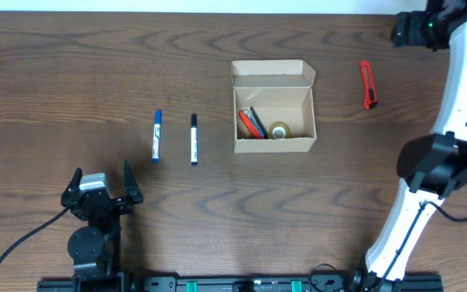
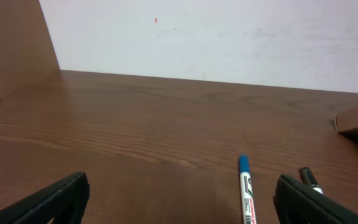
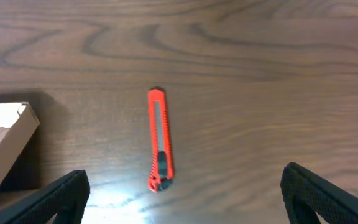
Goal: Pack container
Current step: 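Move the right gripper over the red box cutter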
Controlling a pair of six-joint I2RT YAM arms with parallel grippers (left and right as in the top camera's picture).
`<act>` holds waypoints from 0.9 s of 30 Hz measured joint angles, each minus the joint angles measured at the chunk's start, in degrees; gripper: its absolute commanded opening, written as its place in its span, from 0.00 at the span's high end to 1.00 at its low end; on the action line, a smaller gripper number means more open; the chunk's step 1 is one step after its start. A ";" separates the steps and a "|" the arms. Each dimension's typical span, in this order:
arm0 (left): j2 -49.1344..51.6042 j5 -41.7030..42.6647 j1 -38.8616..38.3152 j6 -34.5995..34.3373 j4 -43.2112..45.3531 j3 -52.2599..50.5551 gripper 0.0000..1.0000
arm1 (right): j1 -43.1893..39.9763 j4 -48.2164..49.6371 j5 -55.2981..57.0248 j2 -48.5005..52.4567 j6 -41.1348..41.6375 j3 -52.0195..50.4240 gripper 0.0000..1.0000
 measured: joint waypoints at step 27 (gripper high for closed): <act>0.00 0.00 0.00 0.00 0.00 0.00 0.05 | 1.27 -1.77 -1.95 15.80 -0.96 -0.07 0.07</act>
